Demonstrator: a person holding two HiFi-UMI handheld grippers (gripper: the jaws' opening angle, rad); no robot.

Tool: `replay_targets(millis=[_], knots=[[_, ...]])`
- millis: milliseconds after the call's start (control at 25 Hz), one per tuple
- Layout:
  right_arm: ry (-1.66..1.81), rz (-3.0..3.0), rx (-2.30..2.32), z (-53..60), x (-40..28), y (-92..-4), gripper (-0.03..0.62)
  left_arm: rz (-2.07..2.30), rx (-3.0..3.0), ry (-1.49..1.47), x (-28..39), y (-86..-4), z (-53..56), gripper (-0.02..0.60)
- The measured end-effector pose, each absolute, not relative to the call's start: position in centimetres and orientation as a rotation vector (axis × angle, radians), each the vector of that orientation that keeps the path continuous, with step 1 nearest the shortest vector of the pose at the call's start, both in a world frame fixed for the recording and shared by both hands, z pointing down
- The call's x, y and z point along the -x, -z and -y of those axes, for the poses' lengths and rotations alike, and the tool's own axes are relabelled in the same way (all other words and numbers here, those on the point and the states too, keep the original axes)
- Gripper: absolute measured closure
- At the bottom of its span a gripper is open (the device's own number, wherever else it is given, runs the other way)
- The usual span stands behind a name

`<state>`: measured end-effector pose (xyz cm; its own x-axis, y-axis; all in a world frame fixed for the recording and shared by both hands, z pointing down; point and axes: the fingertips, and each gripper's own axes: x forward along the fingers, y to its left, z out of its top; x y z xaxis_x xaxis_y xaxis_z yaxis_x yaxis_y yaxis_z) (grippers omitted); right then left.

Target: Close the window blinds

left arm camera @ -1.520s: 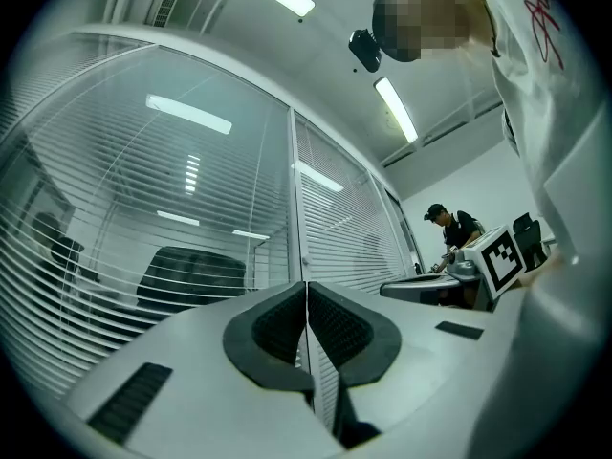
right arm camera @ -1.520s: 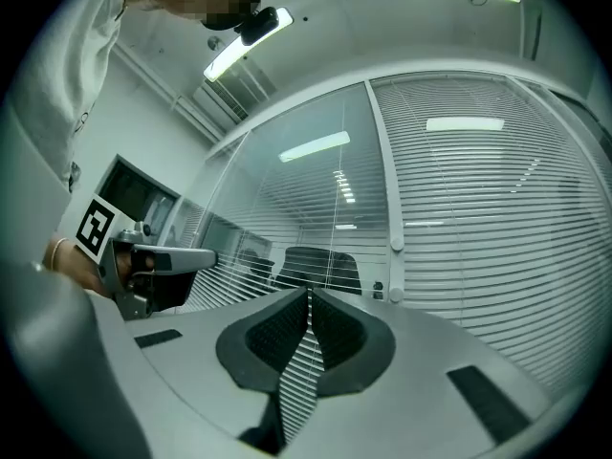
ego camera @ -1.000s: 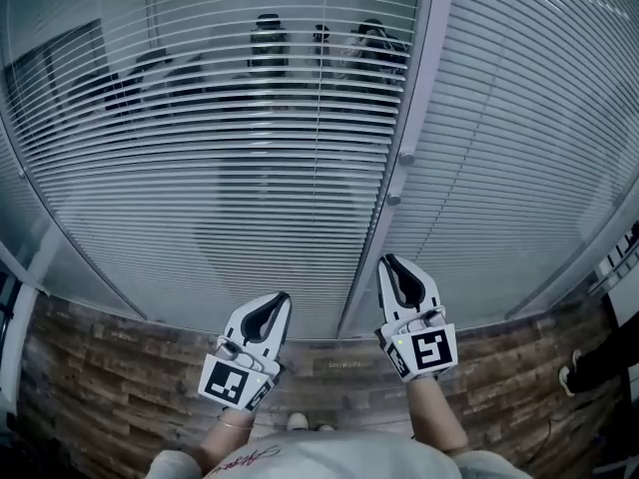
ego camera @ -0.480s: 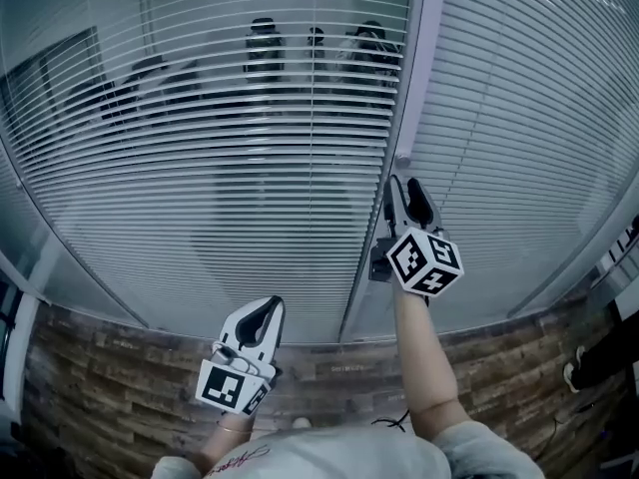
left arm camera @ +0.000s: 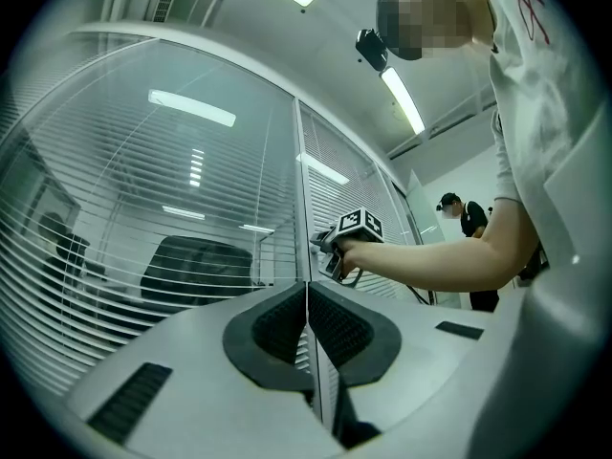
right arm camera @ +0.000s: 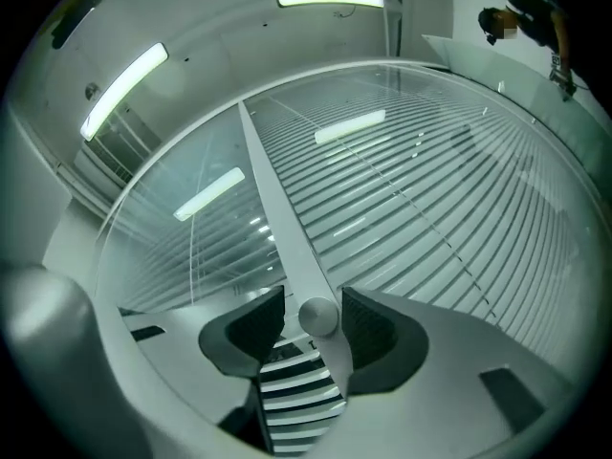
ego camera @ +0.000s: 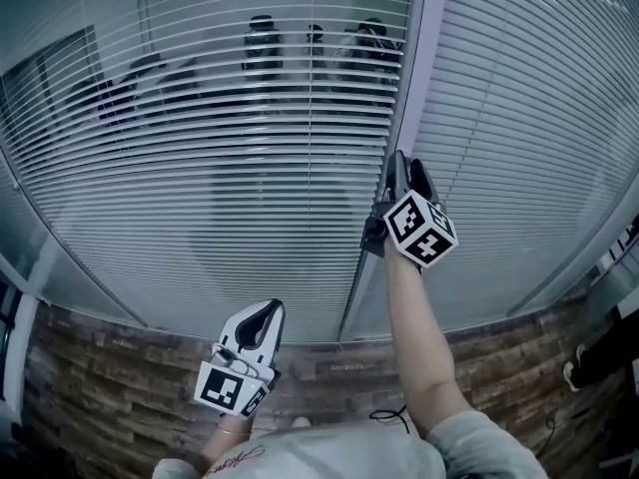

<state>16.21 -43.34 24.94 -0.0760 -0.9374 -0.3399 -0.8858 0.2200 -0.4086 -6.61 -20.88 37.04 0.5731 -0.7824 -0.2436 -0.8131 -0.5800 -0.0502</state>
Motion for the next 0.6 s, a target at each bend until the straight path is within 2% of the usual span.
replay_targets(millis=[200,240,600], knots=[[0.194,-1.922,1.681,44.1,-16.5,-25.1,0.426,-1.350,2.643,-0.281,6.6,-37.0,20.9,0.563],[0.195,-1.901,1.684,44.2,-16.6,-25.3,0.464,-1.350,2.644,-0.277,6.6,-37.1,21.0,0.563],[-0.004,-2.009,1.767,44.7,-16.2,-24.8,0.467,-1.331,2.662,-0.291,6.2,-36.3,21.7,0.563]])
